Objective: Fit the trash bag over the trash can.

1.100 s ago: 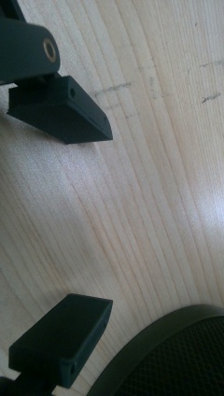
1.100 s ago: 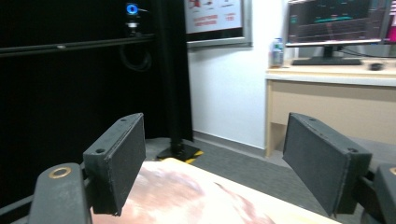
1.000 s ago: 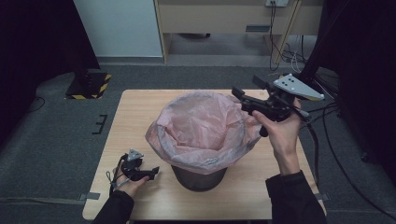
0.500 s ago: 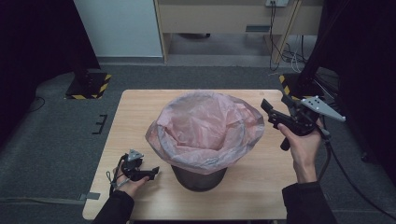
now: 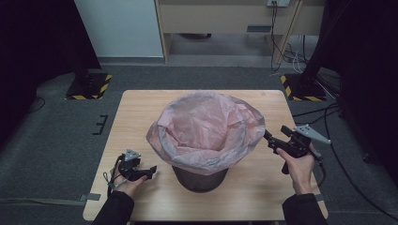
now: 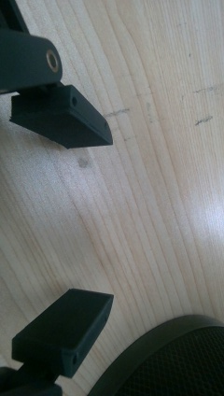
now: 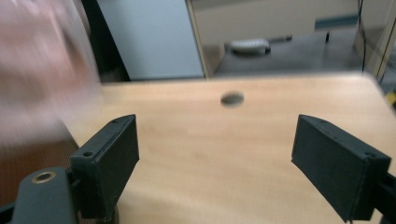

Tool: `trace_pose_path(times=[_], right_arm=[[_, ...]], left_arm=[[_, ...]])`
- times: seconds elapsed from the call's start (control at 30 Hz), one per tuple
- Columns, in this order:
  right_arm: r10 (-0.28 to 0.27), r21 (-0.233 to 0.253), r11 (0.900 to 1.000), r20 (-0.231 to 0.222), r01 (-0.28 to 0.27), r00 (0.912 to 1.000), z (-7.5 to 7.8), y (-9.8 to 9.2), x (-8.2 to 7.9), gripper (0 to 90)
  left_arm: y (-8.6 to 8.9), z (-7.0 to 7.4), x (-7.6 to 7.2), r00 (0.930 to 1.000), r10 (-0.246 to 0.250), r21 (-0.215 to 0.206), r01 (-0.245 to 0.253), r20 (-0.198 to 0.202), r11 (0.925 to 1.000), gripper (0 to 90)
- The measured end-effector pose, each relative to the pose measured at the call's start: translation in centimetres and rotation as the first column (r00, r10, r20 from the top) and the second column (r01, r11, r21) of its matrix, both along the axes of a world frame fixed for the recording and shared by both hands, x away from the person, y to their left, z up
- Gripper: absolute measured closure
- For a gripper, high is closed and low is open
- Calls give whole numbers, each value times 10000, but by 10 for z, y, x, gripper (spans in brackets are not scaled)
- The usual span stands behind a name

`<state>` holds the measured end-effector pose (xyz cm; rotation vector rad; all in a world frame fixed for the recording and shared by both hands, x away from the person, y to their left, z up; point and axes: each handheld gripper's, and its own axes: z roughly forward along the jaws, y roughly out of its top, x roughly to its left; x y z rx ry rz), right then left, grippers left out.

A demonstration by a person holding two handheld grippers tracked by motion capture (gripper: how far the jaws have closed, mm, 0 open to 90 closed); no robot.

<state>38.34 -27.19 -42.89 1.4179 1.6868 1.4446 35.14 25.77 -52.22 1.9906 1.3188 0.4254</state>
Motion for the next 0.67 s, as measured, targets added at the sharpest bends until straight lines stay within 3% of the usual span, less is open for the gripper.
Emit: trace_pose_path(times=[0.13, 0.23, 0.47, 0.67], right_arm=[[219, -276, 9993, -611, -236, 9979, -31, -2, -6, 146], [287, -477, 9982, -1266, -349, 9915, -50, -6, -10, 134], [48, -1490, 9883, -1804, -322, 9836, -73, -19, -16, 103], [-44, -1631, 9861, -2204, -324, 9754, -85, -28, -21, 88]], left_arm=[[1, 0, 0, 10000, 32, 46, -32, -5, 10000, 192], [2, 0, 0, 10000, 66, 55, -65, -30, 10000, 191], [4, -1, 0, 9998, 143, 271, -140, -129, 9995, 185], [6, -1, 1, 9996, 244, 307, -240, -120, 9992, 182]])
